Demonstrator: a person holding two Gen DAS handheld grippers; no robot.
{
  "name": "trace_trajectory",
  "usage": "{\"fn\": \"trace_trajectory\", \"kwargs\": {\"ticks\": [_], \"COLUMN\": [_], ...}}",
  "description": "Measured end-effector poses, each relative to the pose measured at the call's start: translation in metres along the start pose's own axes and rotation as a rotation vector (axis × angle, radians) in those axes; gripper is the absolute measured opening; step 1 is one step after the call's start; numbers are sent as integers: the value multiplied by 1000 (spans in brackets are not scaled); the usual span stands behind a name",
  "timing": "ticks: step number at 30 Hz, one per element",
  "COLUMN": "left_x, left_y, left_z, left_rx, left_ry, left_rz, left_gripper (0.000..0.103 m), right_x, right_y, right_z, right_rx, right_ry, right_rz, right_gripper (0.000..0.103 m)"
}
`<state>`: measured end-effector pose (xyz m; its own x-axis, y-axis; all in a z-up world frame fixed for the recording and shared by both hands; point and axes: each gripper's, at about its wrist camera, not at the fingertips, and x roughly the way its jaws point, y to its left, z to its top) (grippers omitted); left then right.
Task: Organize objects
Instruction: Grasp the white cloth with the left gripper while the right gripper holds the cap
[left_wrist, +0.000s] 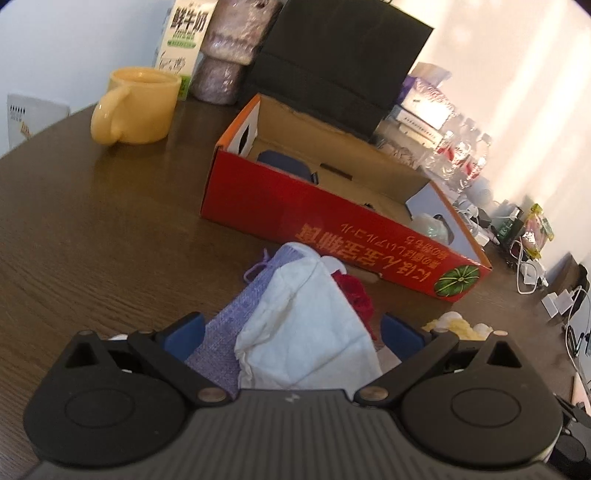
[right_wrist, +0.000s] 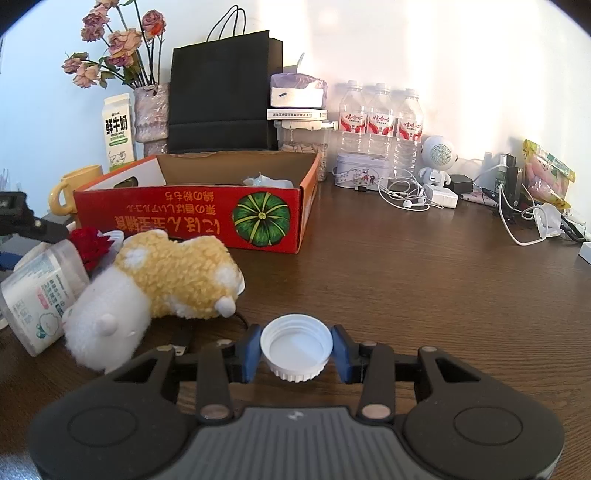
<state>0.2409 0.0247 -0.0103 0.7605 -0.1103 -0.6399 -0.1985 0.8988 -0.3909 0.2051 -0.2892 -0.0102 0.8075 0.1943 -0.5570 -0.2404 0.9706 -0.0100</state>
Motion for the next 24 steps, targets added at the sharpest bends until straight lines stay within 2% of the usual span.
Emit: {"fn": "trace_trajectory", "kwargs": {"ticks": [10,12,14,17,24], "left_x": [6,6,4,1,-12], "left_y": [1,-1,2,4,7], "left_z": [-5,-6,-6,-7,-10], "left_rx": [14,25,11,3,31], "left_ry": [-20,-29,-30,-29,-61], "left_rz": [18,35,15,-14,-19], "left_gripper": [102,94,81,71,52], "right_x": [0,1,0,0,0], "right_y": [1,1,1,1,1], "right_z": [0,0,0,0,0], "right_rx": [1,0,0,0,0], "right_ry": [5,7,7,8,9], "right_rz": [6,8,9,10,10], "right_gripper": [39,39,39,39,39]}}
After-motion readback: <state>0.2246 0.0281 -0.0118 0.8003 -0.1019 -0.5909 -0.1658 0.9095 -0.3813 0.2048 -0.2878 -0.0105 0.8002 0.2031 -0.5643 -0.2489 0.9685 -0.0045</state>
